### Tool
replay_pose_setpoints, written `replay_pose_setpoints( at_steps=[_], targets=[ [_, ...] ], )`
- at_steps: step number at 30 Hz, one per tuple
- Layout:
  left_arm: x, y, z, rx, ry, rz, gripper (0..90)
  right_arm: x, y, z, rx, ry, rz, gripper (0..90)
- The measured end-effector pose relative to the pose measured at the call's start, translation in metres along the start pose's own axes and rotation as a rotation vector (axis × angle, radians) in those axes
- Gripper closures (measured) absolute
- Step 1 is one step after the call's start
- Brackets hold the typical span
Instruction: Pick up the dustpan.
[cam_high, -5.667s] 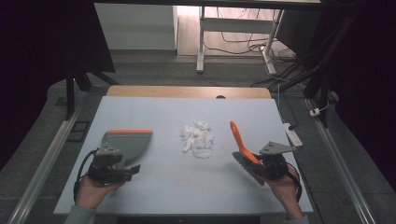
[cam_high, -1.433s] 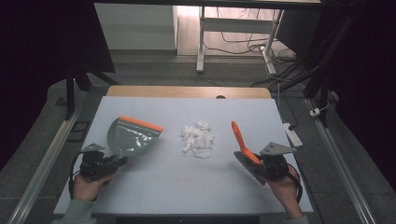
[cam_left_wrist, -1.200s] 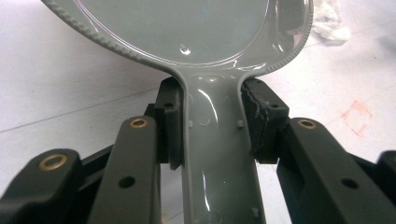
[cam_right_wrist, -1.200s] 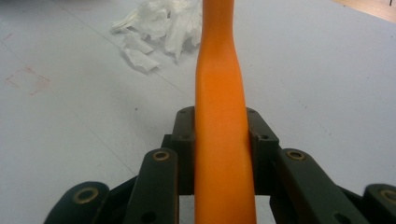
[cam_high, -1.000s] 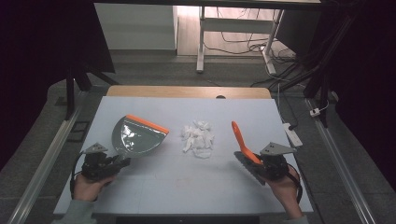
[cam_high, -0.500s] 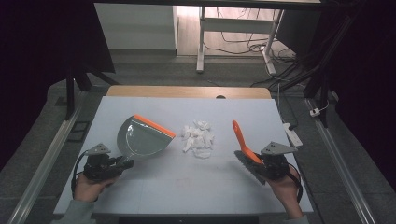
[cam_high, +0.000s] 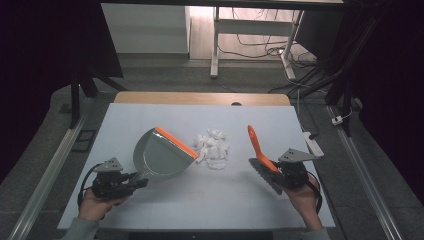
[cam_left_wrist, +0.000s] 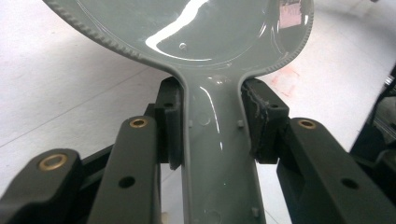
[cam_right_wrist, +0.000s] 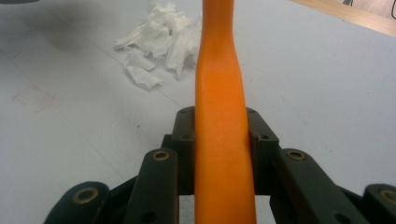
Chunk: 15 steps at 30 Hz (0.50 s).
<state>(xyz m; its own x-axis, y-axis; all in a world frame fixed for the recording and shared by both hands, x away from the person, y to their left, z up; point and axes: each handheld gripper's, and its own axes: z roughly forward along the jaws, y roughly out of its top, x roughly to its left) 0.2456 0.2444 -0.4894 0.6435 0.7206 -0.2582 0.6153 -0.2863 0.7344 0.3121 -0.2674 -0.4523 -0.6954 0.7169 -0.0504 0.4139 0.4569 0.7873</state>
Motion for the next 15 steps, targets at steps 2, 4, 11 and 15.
replay_pose_setpoints(
  at_steps=[2,4,11,15],
  targets=[
    [-0.002,0.001,0.001,0.007,-0.01,0.01,61.5,0.0,0.0,0.0,0.0,0.002,0.0,70.3],
    [-0.003,0.001,0.003,0.017,-0.019,0.025,61.5,0.0,-0.001,0.0,0.001,0.001,0.002,70.3],
    [-0.011,0.003,0.006,0.062,-0.047,0.059,61.5,0.003,-0.002,-0.001,0.0,0.003,-0.002,70.3],
    [-0.013,0.003,0.007,0.075,-0.061,0.066,61.5,0.006,-0.002,0.0,0.0,0.004,-0.009,70.3]
  ],
)
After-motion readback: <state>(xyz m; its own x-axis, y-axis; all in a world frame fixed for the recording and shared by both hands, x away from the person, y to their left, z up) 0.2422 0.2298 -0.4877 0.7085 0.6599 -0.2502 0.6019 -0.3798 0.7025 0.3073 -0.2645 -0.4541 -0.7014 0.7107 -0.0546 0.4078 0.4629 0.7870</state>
